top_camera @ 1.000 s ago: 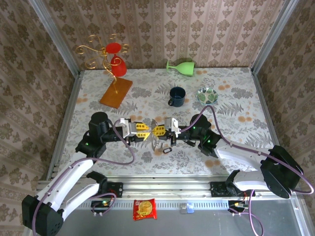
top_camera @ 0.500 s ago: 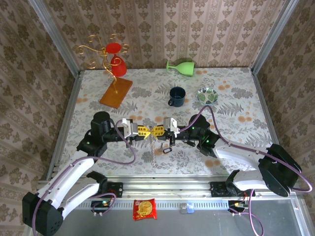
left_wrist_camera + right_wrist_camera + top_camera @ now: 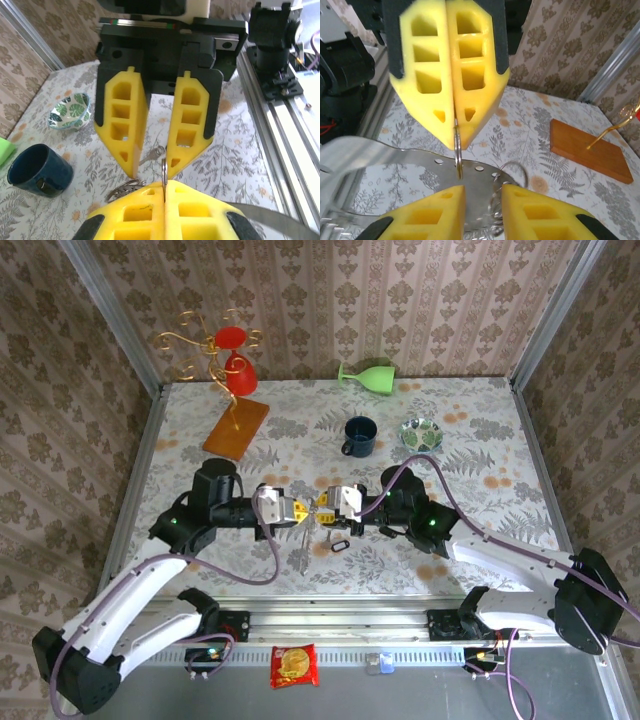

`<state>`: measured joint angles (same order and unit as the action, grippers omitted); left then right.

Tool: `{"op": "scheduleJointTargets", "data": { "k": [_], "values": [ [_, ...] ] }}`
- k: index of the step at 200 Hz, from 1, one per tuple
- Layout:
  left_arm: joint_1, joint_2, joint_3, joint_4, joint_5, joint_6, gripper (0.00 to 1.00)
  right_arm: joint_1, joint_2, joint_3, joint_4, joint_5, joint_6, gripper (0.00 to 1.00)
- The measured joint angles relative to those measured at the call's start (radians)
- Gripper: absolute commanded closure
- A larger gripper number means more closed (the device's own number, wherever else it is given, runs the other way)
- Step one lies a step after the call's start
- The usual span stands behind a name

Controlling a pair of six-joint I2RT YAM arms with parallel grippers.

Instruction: Put the keys on the keyring

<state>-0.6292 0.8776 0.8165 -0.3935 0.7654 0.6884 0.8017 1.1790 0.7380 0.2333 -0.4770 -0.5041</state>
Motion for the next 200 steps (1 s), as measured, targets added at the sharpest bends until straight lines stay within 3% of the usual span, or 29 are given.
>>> {"op": "scheduleJointTargets", "data": {
  "k": [99, 164, 200],
  "values": [
    [-0.066, 0.078, 0.075, -0.161, -0.18, 0.102, 1.0, 0.034, 0.001, 0.018, -0.103, 0.031, -0.048, 0.72],
    [-0.083, 0.078, 0.077, -0.171, -0.199, 0.11, 1.0, 0.053, 0.022, 0.023, -0.101, 0.037, -0.046, 0.76],
    [-0.087, 0.078, 0.077, -0.179, -0.198, 0.113, 1.0, 0.061, 0.042, 0.023, -0.088, 0.04, -0.04, 0.85]
  ]
}}
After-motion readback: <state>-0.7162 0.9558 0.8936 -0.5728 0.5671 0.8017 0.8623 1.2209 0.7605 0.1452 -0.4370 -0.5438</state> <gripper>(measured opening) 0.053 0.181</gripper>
